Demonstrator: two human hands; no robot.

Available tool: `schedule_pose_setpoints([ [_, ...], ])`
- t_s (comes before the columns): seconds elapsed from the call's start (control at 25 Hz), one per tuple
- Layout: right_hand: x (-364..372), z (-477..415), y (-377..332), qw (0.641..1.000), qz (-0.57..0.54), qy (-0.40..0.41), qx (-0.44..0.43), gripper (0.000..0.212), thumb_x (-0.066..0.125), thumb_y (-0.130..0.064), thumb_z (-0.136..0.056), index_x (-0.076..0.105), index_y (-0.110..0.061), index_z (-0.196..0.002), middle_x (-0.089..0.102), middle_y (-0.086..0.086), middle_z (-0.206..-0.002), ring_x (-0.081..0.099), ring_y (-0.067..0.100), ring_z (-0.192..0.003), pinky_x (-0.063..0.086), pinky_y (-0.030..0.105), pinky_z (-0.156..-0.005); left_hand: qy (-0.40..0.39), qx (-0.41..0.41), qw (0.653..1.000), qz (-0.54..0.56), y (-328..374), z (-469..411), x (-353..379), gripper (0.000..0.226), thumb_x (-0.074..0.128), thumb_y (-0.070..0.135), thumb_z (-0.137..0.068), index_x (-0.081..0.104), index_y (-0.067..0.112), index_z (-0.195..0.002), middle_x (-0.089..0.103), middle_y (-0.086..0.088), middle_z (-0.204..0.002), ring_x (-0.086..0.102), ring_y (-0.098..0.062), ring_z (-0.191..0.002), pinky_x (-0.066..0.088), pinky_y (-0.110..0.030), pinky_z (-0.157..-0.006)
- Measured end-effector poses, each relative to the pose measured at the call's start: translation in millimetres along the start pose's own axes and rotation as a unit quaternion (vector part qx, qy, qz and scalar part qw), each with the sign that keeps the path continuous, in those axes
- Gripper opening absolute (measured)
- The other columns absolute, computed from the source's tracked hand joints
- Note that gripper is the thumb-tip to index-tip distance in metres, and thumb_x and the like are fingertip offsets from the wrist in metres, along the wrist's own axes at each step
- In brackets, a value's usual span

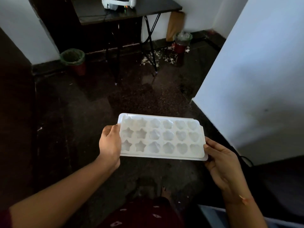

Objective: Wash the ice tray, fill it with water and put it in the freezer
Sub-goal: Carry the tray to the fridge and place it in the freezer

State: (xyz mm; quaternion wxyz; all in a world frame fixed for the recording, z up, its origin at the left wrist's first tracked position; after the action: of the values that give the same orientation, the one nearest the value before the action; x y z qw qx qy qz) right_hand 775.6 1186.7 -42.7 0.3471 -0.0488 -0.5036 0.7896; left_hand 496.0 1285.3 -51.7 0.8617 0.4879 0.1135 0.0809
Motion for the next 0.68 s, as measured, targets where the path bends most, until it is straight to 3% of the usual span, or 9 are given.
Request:
schedule_pose_setpoints([
  [0.2,-12.5,29.5,12.8,1.0,-0.008,0.014,-0.022,0.024,0.048,0.003,-0.088,0.066,-0.007,-0.099,0.075,0.0,-0.081,0.071,0.011,-0.07,0.059,0.025,-0.062,-0.026,0.015,1.0,-0.008,-5.2,13.7,-9.6,0.02,0.046,0.03,-0.088,0.056,0.016,-0.098,0.063,-0.005,-0.091,0.063,-0.023,-0.082,0.051,-0.037,-0.065],
  [0.36,-31.9,52.3,20.5,0.999,-0.014,0.034,-0.024,0.024,0.047,0.002,-0.089,0.066,-0.007,-0.1,0.075,0.0,-0.083,0.071,0.012,-0.072,0.058,0.023,-0.057,-0.042,0.025,0.999,-0.021,-14.5,30.0,-7.9,0.018,0.046,0.029,-0.088,0.057,0.016,-0.094,0.063,-0.004,-0.09,0.062,-0.024,-0.084,0.052,-0.041,-0.072],
  [0.68,-93.2,89.8,32.4,0.995,-0.041,0.086,-0.027,0.025,0.049,0.001,-0.09,0.064,-0.006,-0.108,0.071,0.004,-0.099,0.071,0.011,-0.078,0.057,0.021,-0.058,-0.067,0.056,0.994,-0.062,-37.4,72.0,14.5,0.014,0.047,0.028,-0.089,0.052,0.02,-0.077,0.055,0.003,-0.08,0.055,-0.018,-0.079,0.045,-0.034,-0.065],
])
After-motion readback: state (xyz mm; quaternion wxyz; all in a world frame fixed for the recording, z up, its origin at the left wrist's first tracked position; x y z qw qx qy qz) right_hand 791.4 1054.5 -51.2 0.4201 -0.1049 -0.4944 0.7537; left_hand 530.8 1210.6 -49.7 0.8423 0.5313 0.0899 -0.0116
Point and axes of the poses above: each hand's wrist, its own z-axis away from the middle knuckle, its own x-axis out of the palm, y = z × x, the point moved 7 cm from there along -z, towards the middle knuckle
